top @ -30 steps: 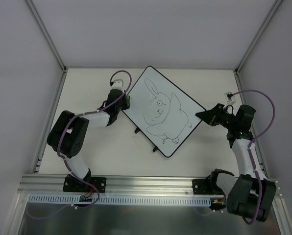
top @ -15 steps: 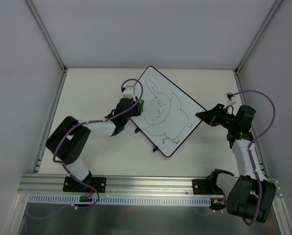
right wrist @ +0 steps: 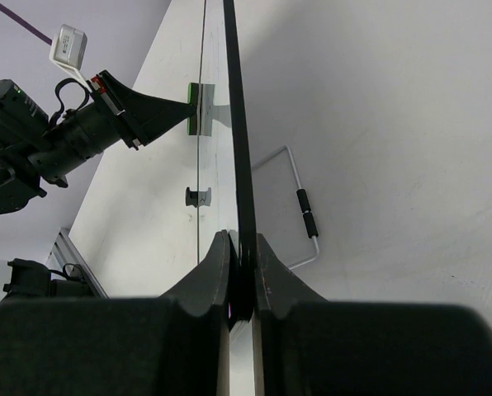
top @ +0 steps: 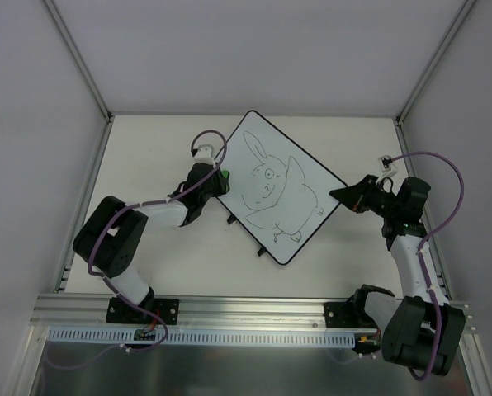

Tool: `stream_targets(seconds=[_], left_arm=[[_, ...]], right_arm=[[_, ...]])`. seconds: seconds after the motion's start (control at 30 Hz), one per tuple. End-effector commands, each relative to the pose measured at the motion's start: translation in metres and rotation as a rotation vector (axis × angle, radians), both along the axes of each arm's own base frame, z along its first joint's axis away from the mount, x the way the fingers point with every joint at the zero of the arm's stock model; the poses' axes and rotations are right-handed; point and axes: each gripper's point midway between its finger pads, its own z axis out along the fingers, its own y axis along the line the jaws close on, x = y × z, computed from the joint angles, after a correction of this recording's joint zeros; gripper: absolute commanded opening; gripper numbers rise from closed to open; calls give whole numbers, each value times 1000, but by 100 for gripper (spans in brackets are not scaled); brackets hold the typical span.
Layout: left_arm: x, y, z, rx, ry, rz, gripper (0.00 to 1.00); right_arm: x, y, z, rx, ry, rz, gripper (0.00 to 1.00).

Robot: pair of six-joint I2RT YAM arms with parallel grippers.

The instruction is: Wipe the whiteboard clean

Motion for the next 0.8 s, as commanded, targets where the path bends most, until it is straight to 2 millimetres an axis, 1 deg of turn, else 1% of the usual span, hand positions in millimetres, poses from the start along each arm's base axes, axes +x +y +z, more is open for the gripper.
stream_targets(seconds=[0.0,0.07,0.1,0.13,0.2,0.23,0.27,0.3,0.33,0.4,0.43,0.47,0.53,0.57,0.67,0.7,0.73,0.77], left_arm=[[-23,-20,-26,47,100,-84,0],[-32,-34,-27,53,100,-117,0],[-42,-48,-30,46,110,-147,0],[-48,-55,-31,28,122,-158,0],[-57,-67,-32,9,130,-168,0],[-66,-81,-30,12,121,-198,0],[-70,-87,-29,16,115,-204,0],[-75,-96,-27,10,113,-225,0],[-82,-110,-23,4,105,-258,0],[-87,-125,-18,-1,93,-290,0],[-87,-133,-11,-10,77,-303,0],[-93,-141,-8,-16,75,-325,0],[-92,-151,0,-26,61,-342,0],[-92,-152,1,-24,59,-342,0],[-79,-145,9,23,17,-303,0],[-70,-139,13,34,5,-281,0],[-62,-136,20,33,-6,-265,0],[-55,-132,22,36,-8,-258,0]], right_arm=[[12,-11,-19,-219,-164,-2,0],[11,-10,-17,-219,-169,0,0],[11,-10,-18,-219,-166,0,0],[12,-11,-17,-219,-167,-1,0],[11,-10,-16,-218,-172,2,0],[11,-9,-16,-217,-172,5,0],[11,-9,-16,-217,-175,5,0],[11,-9,-16,-217,-173,5,1],[10,-9,-15,-217,-177,7,0],[11,-9,-14,-217,-180,7,0],[11,-8,-14,-217,-180,9,0],[11,-8,-14,-217,-180,9,1],[10,-8,-14,-217,-180,10,0],[10,-7,-14,-216,-179,13,0],[10,-5,-14,-217,-185,23,0],[10,-4,-14,-218,-186,26,0],[9,-4,-14,-220,-187,29,0],[9,-3,-14,-223,-189,33,0]])
